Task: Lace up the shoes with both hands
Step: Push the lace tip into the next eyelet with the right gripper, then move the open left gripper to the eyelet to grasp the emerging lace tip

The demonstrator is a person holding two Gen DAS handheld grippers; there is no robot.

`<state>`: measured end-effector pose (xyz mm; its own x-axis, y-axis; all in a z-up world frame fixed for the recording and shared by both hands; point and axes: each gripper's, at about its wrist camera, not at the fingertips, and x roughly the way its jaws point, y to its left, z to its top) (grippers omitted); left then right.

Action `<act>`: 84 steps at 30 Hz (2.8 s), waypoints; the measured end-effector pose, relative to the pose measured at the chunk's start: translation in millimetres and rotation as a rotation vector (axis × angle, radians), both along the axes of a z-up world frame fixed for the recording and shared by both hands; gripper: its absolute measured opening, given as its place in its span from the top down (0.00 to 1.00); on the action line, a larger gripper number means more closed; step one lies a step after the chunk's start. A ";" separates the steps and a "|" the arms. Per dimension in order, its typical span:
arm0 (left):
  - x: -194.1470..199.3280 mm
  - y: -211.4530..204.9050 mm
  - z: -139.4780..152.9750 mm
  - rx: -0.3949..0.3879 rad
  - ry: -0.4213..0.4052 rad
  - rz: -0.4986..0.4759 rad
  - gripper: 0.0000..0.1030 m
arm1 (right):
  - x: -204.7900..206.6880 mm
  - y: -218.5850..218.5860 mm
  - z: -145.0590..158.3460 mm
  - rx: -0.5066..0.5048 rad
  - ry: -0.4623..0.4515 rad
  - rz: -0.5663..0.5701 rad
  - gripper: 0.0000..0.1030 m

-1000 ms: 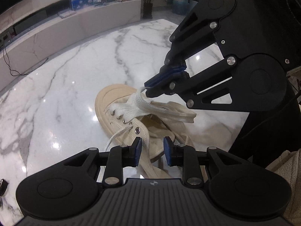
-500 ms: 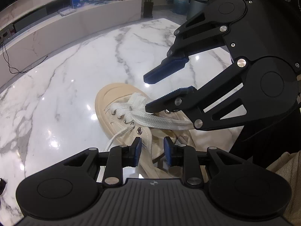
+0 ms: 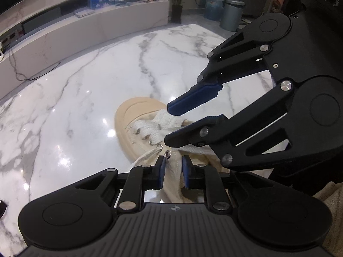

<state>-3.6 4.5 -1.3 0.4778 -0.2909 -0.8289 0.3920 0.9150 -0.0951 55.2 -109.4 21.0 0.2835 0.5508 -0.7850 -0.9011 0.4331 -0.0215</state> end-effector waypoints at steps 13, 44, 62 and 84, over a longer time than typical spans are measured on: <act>-1.9 16.9 -1.1 -0.017 0.009 0.046 0.84 | -6.6 -2.4 -6.9 -0.028 0.014 0.036 0.98; 0.4 26.1 -4.3 -0.067 0.027 0.062 0.81 | -32.0 -2.2 -16.3 -0.119 0.059 0.029 0.71; 0.4 26.2 -4.6 -0.081 0.031 0.063 0.81 | -14.6 19.6 -35.5 -0.229 0.078 -0.006 0.94; 5.0 30.5 -1.2 -0.108 0.072 0.069 0.82 | -31.1 -0.6 -14.2 -0.197 -0.117 0.264 0.97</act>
